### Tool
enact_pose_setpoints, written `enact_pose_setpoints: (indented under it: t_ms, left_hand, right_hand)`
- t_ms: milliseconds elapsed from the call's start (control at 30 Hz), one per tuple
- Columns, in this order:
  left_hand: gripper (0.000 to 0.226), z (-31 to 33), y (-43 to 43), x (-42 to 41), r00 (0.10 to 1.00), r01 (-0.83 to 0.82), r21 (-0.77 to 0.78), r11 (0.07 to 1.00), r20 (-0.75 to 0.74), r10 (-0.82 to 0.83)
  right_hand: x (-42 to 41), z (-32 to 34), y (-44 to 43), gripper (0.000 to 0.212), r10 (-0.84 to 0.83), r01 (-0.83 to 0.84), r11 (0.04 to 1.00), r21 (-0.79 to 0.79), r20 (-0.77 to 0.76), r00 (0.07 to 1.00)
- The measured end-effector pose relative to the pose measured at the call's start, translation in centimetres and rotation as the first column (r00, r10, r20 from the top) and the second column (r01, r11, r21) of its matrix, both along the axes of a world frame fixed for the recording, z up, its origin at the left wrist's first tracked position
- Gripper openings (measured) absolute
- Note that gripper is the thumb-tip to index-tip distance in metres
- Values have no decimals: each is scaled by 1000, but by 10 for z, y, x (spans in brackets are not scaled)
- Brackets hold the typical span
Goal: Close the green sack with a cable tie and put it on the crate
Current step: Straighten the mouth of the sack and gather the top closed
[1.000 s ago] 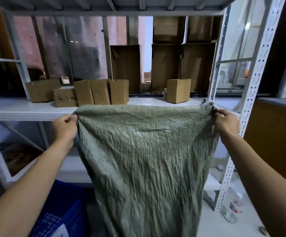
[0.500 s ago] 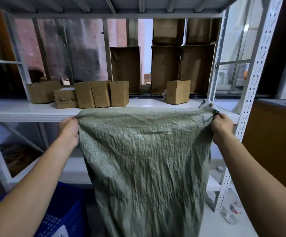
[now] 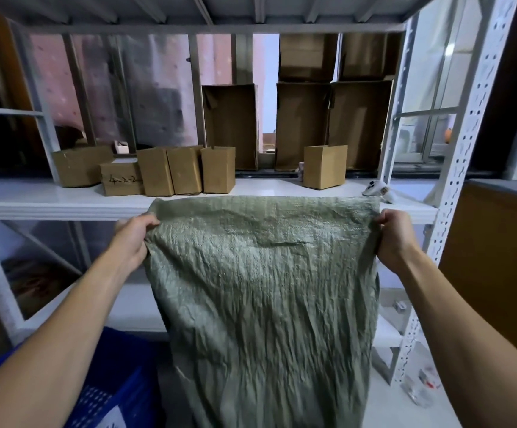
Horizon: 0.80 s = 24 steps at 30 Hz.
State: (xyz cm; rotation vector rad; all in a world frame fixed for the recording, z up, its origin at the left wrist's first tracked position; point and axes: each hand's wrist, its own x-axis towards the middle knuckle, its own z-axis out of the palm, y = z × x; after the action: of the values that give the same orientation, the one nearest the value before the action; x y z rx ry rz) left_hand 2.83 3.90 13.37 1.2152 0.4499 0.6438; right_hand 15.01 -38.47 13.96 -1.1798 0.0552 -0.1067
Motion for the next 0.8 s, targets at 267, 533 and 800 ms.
enact_pose_setpoints:
  t_ms: [267, 533, 800]
  left_hand:
    - [16, -5, -14, 0, 993, -68, 324, 944, -65, 94]
    - [29, 10, -13, -21, 947, 22, 817, 577, -203, 251]
    - [18, 19, -27, -28, 847, -1, 976, 217, -114, 519]
  right_hand:
    - [10, -11, -4, 17, -48, 54, 976, -211, 36, 998]
    - [14, -4, -32, 22, 4, 209, 701, -682, 297, 955]
    - [5, -8, -21, 24, -194, 364, 678, -639, 322, 927]
